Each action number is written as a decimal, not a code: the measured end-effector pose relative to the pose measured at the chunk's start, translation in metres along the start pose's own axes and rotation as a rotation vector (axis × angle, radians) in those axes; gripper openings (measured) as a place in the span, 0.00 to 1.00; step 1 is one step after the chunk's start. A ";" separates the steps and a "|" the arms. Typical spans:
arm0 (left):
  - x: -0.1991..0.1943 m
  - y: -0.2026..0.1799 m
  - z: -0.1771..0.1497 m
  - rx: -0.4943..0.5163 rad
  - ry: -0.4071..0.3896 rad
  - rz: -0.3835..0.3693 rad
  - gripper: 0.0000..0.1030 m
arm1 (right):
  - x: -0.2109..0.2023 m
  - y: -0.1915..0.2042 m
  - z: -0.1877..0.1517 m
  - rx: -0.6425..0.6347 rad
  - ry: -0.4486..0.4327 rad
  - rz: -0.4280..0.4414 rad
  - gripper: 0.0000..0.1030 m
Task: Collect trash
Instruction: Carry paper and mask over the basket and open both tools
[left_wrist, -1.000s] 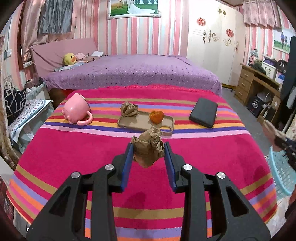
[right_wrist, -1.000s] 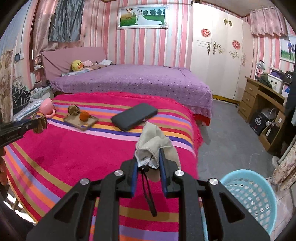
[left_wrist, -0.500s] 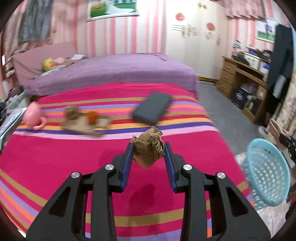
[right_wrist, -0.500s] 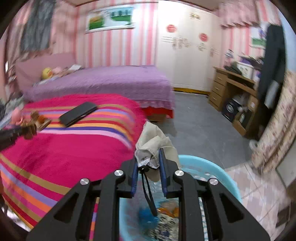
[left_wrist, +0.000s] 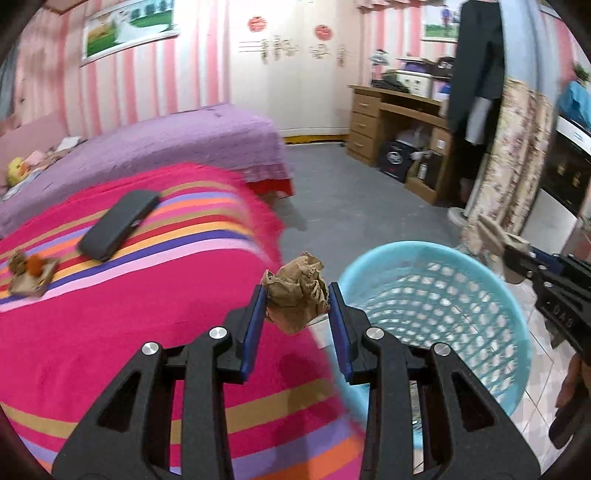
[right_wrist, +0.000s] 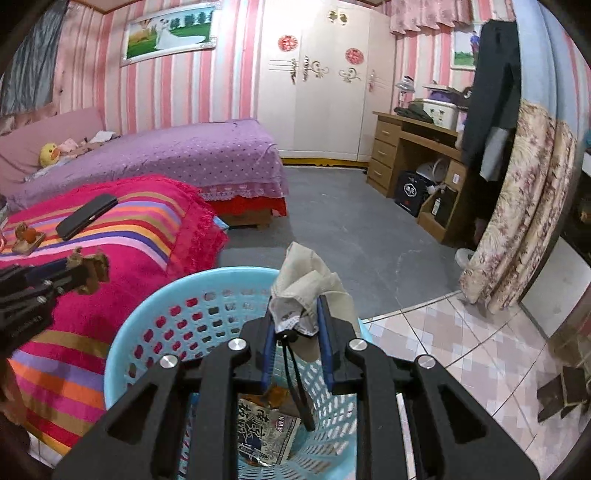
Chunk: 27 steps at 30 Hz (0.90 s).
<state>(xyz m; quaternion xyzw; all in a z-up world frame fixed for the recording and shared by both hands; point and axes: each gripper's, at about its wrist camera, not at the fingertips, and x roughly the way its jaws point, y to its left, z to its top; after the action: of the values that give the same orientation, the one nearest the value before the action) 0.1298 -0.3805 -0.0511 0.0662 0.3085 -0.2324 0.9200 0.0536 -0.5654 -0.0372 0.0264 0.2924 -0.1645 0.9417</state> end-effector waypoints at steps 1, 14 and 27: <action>0.002 -0.008 0.001 0.006 0.000 -0.012 0.32 | 0.001 -0.004 -0.001 0.003 0.001 -0.002 0.20; 0.024 -0.033 0.008 0.026 0.029 -0.053 0.78 | 0.005 -0.010 -0.008 0.021 0.003 0.029 0.20; 0.001 0.040 0.013 -0.022 -0.031 0.072 0.94 | 0.018 0.008 -0.006 -0.011 0.028 0.028 0.23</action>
<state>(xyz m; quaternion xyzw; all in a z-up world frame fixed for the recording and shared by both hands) 0.1563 -0.3494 -0.0421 0.0635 0.2939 -0.1967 0.9332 0.0665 -0.5622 -0.0524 0.0278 0.3062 -0.1494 0.9398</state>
